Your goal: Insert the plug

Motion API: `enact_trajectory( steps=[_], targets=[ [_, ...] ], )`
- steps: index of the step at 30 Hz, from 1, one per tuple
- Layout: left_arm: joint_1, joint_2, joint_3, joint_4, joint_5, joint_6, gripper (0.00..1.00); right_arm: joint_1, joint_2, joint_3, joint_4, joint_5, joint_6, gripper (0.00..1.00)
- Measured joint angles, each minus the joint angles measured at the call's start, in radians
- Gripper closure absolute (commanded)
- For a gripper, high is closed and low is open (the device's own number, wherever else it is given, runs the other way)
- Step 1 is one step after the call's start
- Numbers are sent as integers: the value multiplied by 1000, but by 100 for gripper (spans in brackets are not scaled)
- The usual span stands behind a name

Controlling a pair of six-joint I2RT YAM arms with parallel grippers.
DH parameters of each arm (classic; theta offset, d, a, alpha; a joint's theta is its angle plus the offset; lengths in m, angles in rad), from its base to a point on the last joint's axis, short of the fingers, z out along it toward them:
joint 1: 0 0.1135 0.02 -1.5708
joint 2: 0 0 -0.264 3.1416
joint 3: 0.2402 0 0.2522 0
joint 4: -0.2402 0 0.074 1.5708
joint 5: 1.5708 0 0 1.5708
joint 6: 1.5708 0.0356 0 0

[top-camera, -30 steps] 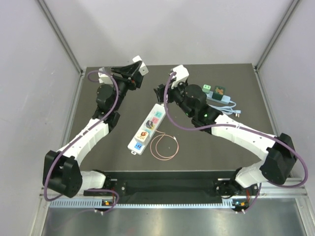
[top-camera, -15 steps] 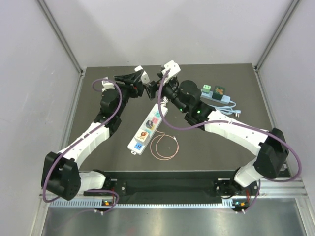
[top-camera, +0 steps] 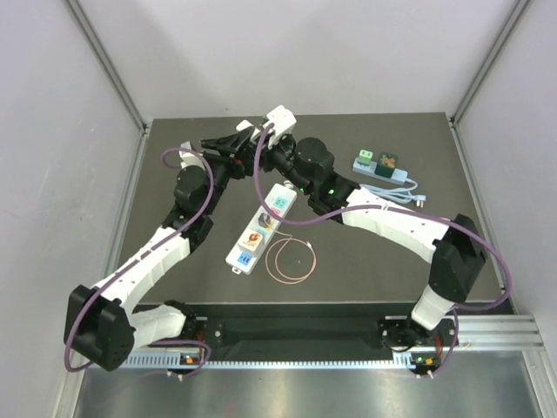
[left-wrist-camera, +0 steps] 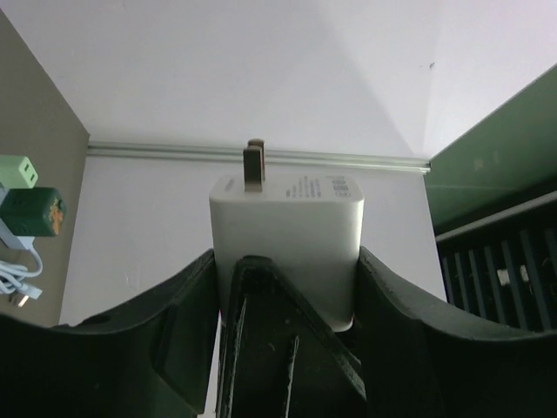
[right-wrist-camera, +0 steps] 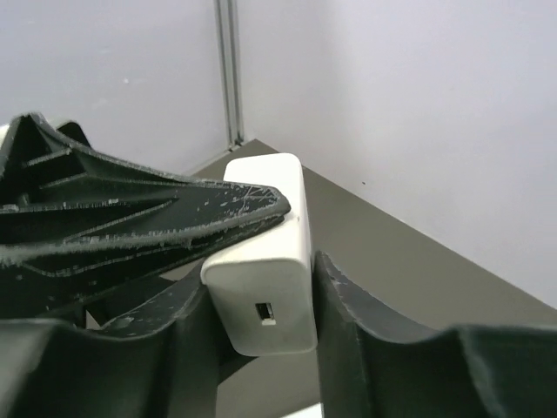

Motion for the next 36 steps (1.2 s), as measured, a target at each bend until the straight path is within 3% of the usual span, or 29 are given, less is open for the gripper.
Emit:
enact_trajectory(
  steps=[2,4,7,9,11,12,18,25,36],
  targets=[
    [0,-7,-1,-18,-10,-7,100,3,7,3,0,0,-31,81],
    [1,-9,-1,-27,-13,-11,100,4,13,4,6,2,-30,98],
    [2,-9,-1,-33,-14,-13,97,5,16,4,10,3,-29,100],
    [2,-9,-1,-31,-13,-16,80,5,16,4,16,3,-29,100],
    [3,-9,-1,-31,-11,-21,47,5,16,4,16,5,-29,100],
    [3,-9,-1,-31,-11,-21,38,4,16,4,16,5,-28,100],
    [-6,-42,-2,-71,26,-5,17,-21,15,4,11,-3,46,100],
    [-5,-151,12,-254,4,76,10,-104,-15,23,-182,-53,97,100],
    [-3,-269,137,-668,-201,546,24,-240,14,341,-863,-197,-1,100]
  ],
)
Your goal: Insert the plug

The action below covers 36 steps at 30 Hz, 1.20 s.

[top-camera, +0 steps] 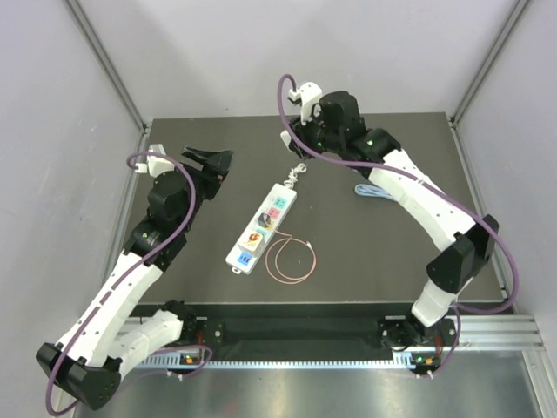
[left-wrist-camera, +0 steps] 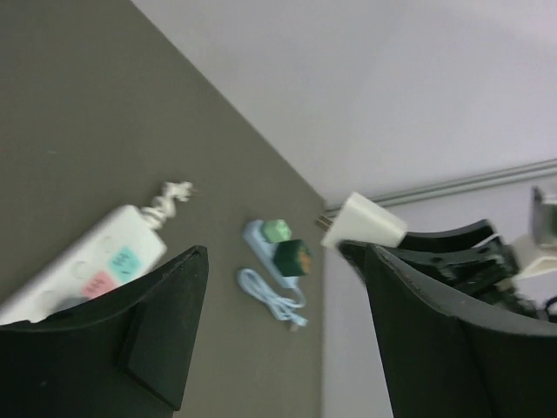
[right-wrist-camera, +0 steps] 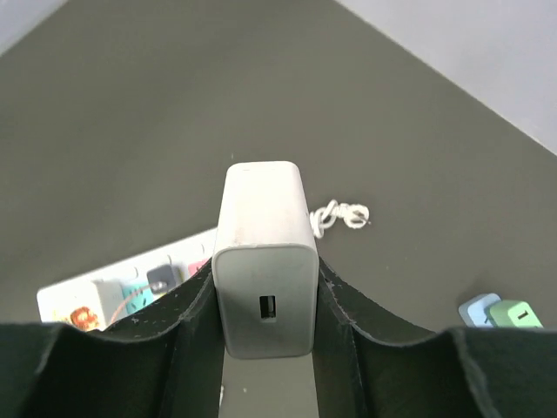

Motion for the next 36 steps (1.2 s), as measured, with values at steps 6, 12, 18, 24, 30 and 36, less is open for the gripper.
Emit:
enact_trajectory(
  steps=[6,12,18,24,30,36],
  targets=[
    [3,-3,-26,-82,-85,242,33,-5,121,118,-177,-71,-74,100],
    [17,54,-49,-89,-114,376,47,-5,327,210,-267,-132,-118,100],
    [27,109,-50,-89,-120,415,41,-2,508,333,-349,-164,-169,100],
    [42,122,-51,-91,-77,530,29,6,590,422,-411,-188,-227,100],
    [286,158,-115,-35,284,512,43,9,616,438,-448,-208,-256,100],
    [479,272,-202,-14,492,425,40,11,655,484,-482,-220,-280,100]
  ],
)
